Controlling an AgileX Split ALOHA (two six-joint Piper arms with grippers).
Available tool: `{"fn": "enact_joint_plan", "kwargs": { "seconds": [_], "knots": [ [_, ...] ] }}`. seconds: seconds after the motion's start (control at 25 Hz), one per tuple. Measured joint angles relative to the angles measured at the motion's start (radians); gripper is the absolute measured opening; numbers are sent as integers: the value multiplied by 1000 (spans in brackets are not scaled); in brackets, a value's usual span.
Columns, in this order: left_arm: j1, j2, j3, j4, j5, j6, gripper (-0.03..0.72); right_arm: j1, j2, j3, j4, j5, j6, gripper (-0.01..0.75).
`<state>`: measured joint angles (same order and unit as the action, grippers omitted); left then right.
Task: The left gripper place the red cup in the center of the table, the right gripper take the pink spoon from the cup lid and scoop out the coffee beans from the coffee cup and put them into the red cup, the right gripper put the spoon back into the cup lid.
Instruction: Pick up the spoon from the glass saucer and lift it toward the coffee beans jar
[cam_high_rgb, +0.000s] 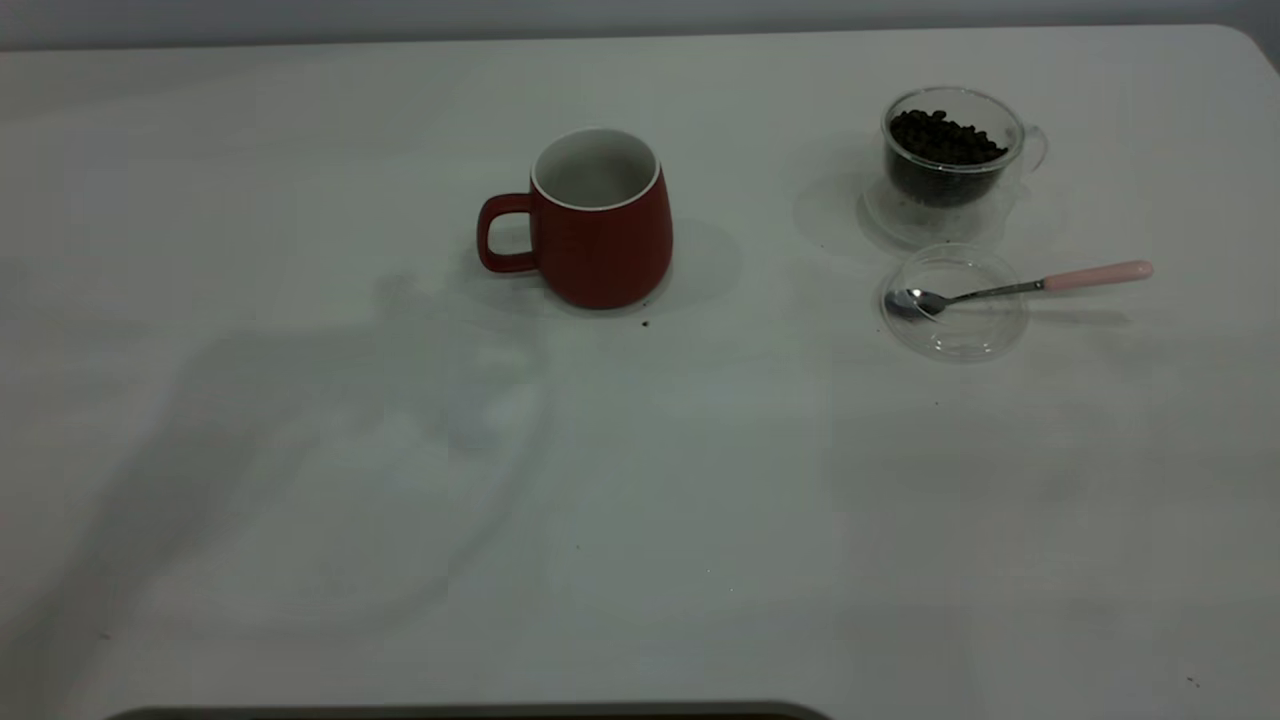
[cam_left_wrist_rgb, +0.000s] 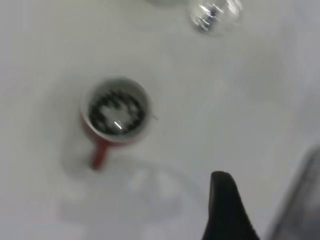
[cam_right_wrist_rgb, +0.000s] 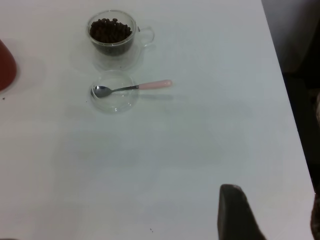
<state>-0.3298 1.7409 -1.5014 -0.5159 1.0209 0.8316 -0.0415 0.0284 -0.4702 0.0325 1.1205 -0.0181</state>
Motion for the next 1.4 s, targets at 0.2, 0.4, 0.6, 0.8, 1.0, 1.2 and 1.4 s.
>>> {"fn": "enact_joint_plan", "kwargs": {
  "seconds": [0.2, 0.4, 0.6, 0.8, 1.0, 1.2, 1.4],
  "knots": [
    [0, -121, 5, 99, 149, -193, 505, 0, 0, 0, 0, 0, 0, 394],
    [0, -229, 91, 214, 149, -442, 505, 0, 0, 0, 0, 0, 0, 394],
    [0, -376, 320, 319, 149, -596, 505, 0, 0, 0, 0, 0, 0, 394],
    [0, -503, 588, 374, 149, -686, 505, 0, 0, 0, 0, 0, 0, 394],
    [0, -628, 823, 403, 147, -691, 505, 0, 0, 0, 0, 0, 0, 394],
    [0, -764, 959, 407, 96, -711, 505, 0, 0, 0, 0, 0, 0, 394],
    [0, -927, 1010, 416, 65, -740, 505, 0, 0, 0, 0, 0, 0, 394]
  ]
}}
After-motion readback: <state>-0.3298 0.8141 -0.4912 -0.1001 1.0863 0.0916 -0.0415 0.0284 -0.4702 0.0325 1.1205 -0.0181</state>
